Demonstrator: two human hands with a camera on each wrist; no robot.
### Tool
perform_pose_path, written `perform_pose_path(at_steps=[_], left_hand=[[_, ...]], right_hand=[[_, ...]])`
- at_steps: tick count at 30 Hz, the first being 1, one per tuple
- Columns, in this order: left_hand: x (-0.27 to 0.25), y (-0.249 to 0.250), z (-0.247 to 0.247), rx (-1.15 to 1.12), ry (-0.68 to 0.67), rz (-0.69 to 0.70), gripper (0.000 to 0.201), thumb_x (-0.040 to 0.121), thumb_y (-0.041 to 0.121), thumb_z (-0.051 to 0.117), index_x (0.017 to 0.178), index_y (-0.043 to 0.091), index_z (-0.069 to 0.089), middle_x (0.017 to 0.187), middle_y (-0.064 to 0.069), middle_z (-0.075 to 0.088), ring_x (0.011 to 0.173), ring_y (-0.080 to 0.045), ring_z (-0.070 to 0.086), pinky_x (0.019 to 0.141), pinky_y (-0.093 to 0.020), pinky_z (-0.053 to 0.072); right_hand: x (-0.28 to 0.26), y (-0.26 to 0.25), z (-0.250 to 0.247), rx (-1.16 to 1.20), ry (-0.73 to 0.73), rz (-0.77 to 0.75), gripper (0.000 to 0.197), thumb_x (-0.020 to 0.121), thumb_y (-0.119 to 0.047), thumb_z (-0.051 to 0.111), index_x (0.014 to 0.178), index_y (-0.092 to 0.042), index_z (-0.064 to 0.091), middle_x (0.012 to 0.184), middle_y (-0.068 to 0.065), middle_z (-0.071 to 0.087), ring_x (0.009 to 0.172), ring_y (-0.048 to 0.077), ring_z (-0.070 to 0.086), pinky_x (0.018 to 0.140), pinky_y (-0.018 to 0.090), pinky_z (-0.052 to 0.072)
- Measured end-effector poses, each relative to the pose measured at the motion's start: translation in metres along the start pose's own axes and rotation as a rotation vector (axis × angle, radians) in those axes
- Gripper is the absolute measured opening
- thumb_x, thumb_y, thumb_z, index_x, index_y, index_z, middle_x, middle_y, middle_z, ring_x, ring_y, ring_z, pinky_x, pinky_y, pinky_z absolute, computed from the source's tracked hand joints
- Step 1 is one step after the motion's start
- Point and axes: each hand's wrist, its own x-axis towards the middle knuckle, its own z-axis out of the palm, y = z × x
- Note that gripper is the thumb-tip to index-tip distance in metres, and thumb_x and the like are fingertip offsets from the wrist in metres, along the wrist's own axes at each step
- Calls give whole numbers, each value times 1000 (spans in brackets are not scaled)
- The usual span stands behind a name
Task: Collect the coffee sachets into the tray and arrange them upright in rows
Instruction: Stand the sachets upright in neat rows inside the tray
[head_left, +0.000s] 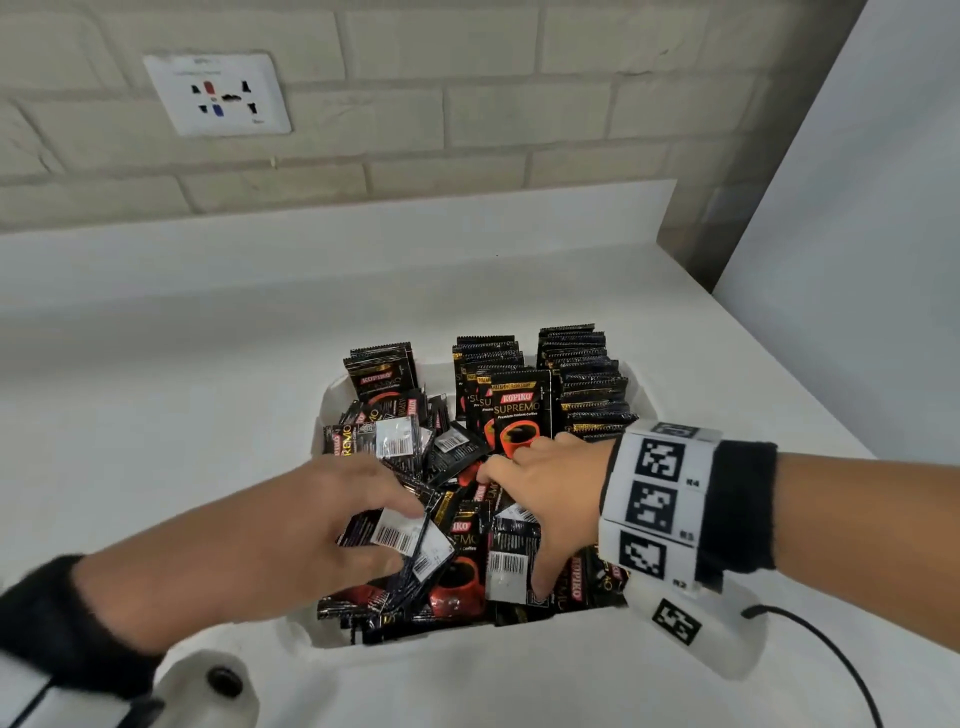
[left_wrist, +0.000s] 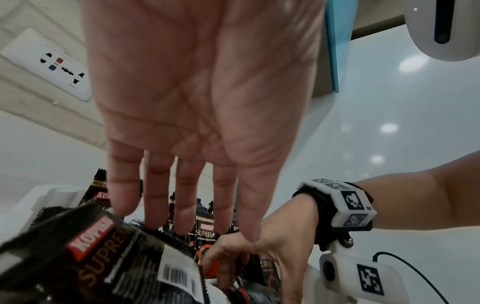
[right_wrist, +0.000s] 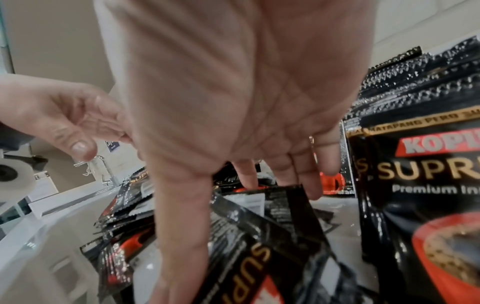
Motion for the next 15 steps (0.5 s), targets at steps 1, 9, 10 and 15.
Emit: perform_pose_path(at_steps=[1,9,10,15], left_hand=[[1,0,2,5,1,2,19,86,44,59,95,54,46,114,33,45,111,21,35,98,-4,28],[11,8,9,9,-23,8,27,89,40,56,109,53,43,118,33,40,115,15,34,102,-10,29],[12,9,10,15,-22,8,29,89,40,56,113,50,46,118,33,40,116,14,34,101,-10,29],[14,12,11,26,-27,3,33,89,40,55,121,46,48,120,31,41,116,13,35,100,-10,29]], right_hand=[[0,-1,0,-4,13,0,106,61,-59,75,141,-21,17,121,5,48,110,24,43,99,42,38],[-1,-4,-1,175,-41,-33,73,70,-45,75,124,-5,45,108,6,56,95,22,57,74,28,49],[-2,-5,-1,180,-34,-37,73,70,-46,75,122,-4,46,106,6,53,93,21,55,71,27,46],[-5,-10,4,176,-31,-2,85,68,-52,73,133,-11,36,124,6,33,112,24,44,91,40,48]])
